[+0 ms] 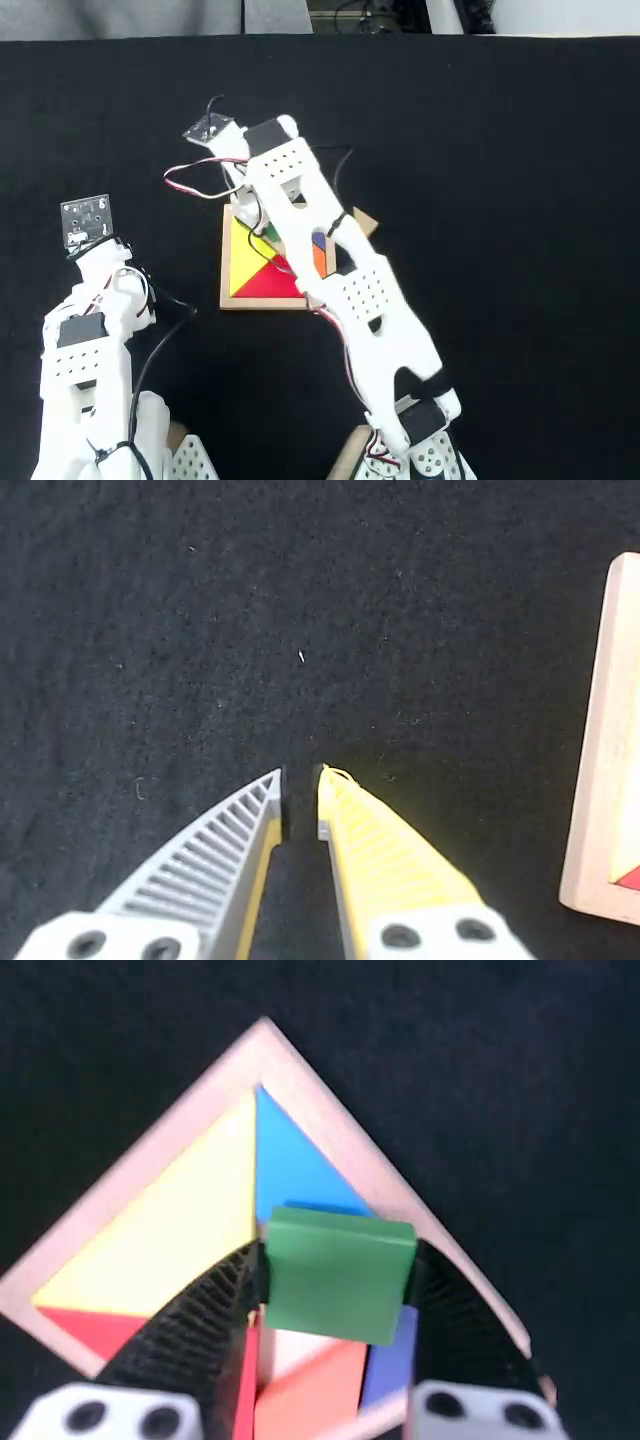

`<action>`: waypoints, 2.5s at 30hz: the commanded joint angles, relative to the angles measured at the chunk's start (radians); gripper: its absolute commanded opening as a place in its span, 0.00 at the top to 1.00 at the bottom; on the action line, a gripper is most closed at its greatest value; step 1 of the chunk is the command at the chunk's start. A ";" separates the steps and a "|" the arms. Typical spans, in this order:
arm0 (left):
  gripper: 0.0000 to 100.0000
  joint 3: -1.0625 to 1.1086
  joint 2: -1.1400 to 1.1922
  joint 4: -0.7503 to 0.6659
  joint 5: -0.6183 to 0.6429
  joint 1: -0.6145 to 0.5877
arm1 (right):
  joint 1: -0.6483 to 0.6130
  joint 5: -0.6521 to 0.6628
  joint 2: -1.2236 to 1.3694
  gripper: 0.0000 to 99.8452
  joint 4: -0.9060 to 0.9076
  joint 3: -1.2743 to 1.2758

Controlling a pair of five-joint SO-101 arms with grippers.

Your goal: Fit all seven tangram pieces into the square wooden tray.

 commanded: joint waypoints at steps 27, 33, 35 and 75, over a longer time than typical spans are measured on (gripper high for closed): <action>0.93 -0.005 -0.006 -0.023 -0.005 0.010 | -0.037 -0.009 -0.231 0.77 0.005 0.228; 0.93 -0.005 -0.006 -0.023 -0.005 0.010 | -0.020 -0.008 -0.323 0.78 0.040 0.185; 0.93 -0.005 -0.008 -0.023 -0.005 0.010 | -0.017 -0.009 -0.355 0.78 0.029 0.182; 0.93 -0.005 -0.006 -0.023 -0.005 0.010 | 0.028 -0.071 -0.053 0.99 -0.104 0.015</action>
